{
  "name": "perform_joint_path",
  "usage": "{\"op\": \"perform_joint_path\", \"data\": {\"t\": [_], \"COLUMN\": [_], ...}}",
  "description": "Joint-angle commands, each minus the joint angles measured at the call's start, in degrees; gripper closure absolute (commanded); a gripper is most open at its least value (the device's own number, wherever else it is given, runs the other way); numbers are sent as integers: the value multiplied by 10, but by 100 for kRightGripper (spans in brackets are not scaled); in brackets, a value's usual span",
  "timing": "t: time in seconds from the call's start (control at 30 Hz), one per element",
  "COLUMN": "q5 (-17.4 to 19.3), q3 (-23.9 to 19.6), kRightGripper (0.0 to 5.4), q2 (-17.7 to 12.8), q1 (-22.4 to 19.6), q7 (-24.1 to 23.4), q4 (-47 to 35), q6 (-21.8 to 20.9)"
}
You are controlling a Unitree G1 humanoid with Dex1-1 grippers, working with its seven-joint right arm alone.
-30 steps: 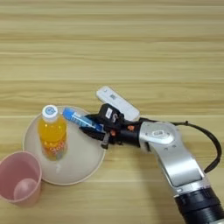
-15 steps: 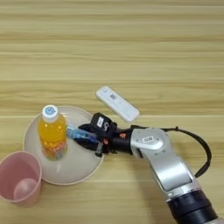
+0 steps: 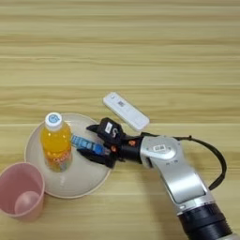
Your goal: Move the objects on the table
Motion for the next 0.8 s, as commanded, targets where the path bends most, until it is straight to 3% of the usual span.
{"op": "perform_joint_path", "data": {"t": [0.03, 0.47, 0.6, 0.8], "q5": [22, 84, 113, 199], "q3": [-34, -85, -100, -133], "kRightGripper": [149, 15, 3, 3], "q2": [-2, 10, 12, 25], "q1": [-43, -60, -64, -71], "q7": [-19, -15, -12, -13], "q4": [-27, -54, -71, -112], "q6": [-17, -9, -3, 40]}}
